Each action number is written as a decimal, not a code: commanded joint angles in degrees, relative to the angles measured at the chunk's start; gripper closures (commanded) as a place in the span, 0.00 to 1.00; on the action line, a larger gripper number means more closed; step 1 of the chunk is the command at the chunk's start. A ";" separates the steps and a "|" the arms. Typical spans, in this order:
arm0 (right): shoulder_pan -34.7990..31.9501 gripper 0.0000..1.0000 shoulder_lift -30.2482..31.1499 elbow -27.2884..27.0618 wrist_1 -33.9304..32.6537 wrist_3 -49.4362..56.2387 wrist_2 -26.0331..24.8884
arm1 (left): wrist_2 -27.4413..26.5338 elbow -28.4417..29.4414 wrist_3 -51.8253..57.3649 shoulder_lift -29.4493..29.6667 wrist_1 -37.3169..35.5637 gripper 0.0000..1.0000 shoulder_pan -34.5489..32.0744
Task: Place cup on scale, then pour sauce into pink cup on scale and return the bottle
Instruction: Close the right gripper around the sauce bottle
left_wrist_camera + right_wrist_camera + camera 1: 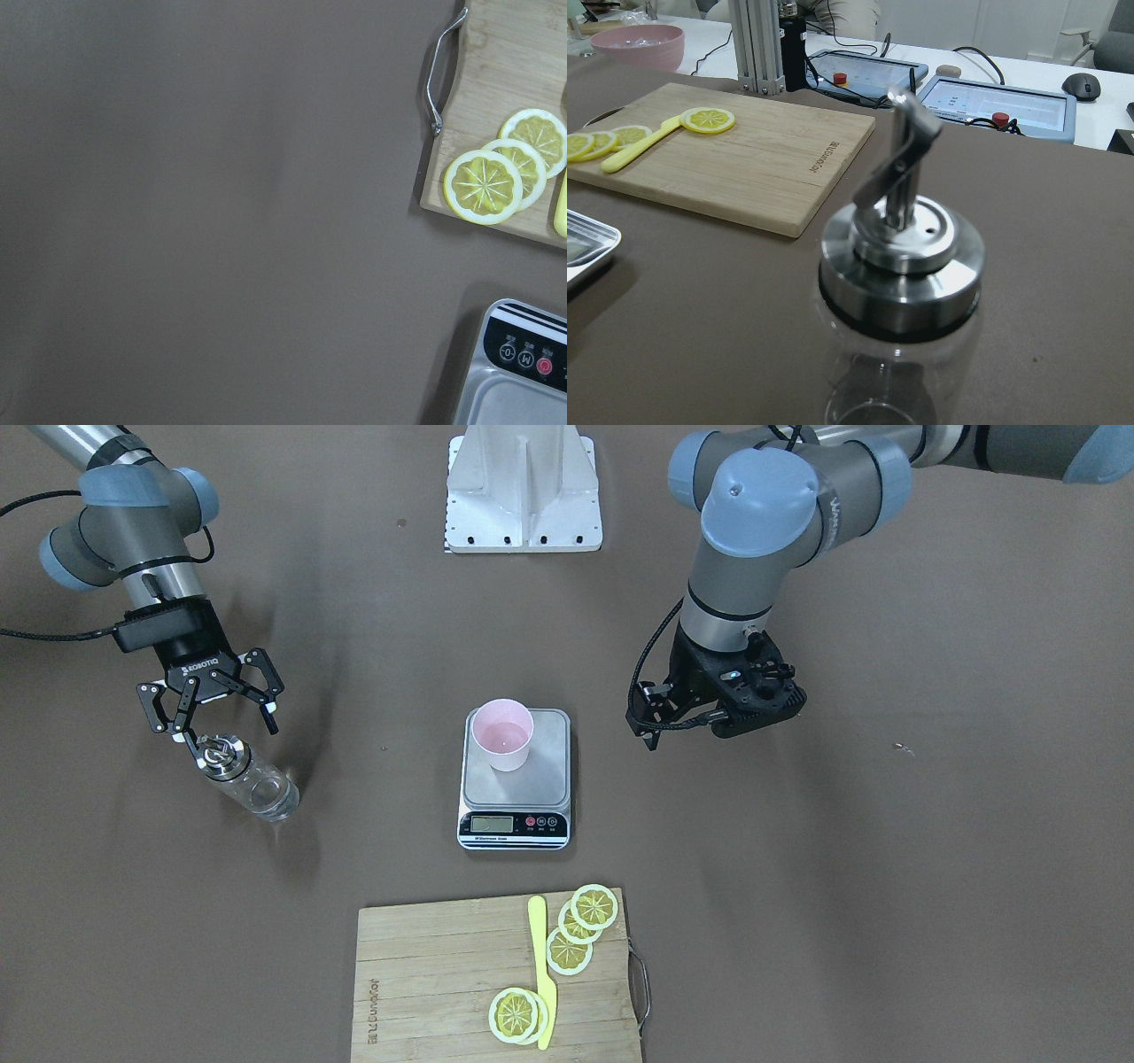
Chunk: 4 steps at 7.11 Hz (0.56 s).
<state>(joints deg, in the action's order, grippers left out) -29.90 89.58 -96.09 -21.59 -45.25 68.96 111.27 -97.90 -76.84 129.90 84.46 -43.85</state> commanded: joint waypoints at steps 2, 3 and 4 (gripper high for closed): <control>-0.77 0.07 -3.09 6.93 6.00 1.92 -1.19 | 0.00 0.52 0.02 0.00 0.18 0.02 0.00; -0.86 0.09 -4.40 8.18 6.73 1.92 -1.28 | 0.00 0.78 -0.07 0.00 0.18 0.02 0.00; -1.03 0.10 -4.76 8.28 6.73 1.92 -1.28 | 0.00 0.78 0.02 0.00 0.18 0.02 0.00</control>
<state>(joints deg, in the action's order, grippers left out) -30.72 85.66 -88.73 -15.56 -43.38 67.73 111.27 -97.23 -76.86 129.90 84.64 -43.86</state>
